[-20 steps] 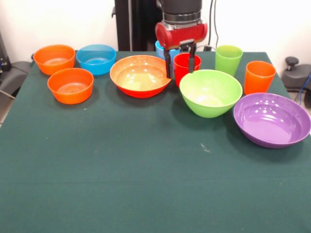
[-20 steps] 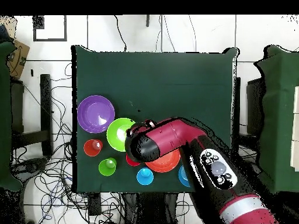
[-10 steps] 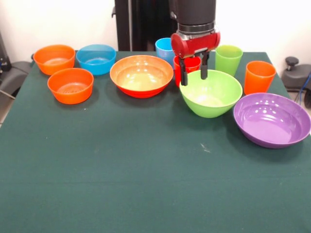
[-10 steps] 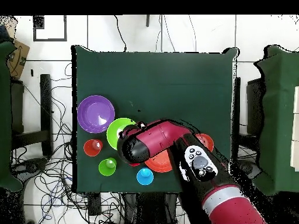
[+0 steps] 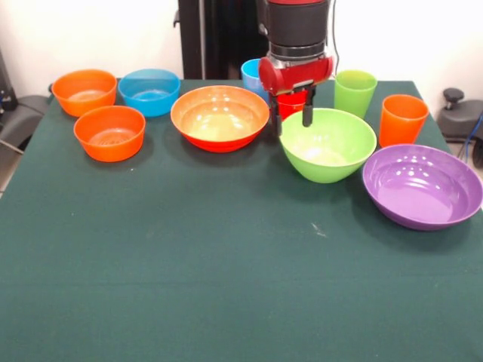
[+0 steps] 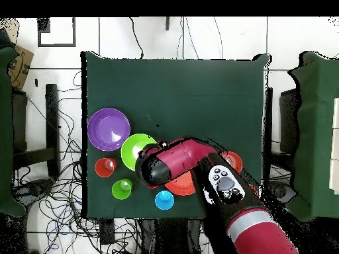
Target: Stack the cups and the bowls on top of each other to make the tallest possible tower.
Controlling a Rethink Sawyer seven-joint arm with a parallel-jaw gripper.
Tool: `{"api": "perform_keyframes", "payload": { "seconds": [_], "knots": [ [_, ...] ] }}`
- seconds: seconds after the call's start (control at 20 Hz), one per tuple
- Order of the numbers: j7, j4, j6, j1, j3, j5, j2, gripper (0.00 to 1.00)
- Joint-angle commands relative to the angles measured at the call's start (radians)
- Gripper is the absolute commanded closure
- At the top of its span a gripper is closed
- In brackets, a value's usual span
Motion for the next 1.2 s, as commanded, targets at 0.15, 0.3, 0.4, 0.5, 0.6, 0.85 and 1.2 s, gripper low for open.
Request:
{"api": "perform_keyframes", "payload": {
  "seconds": [0.15,0.3,0.4,0.5,0.6,0.85,1.2],
  "knots": [
    [0.069,-0.079,-0.048,0.025,-0.059,-0.050,0.042,0.00],
    [0.066,-0.087,-0.057,0.027,-0.069,-0.060,0.059,0.00],
    [0.066,-0.095,-0.059,0.032,-0.078,-0.065,0.071,0.00],
    [0.069,-0.101,-0.063,0.038,-0.085,-0.065,0.083,0.00],
    [0.073,-0.109,-0.070,0.046,-0.093,-0.064,0.094,0.00],
    [0.071,-0.122,-0.079,0.053,-0.105,-0.058,0.109,0.00],
    [0.085,-0.126,-0.121,0.064,-0.119,-0.042,0.133,0.00]
  ]
}}
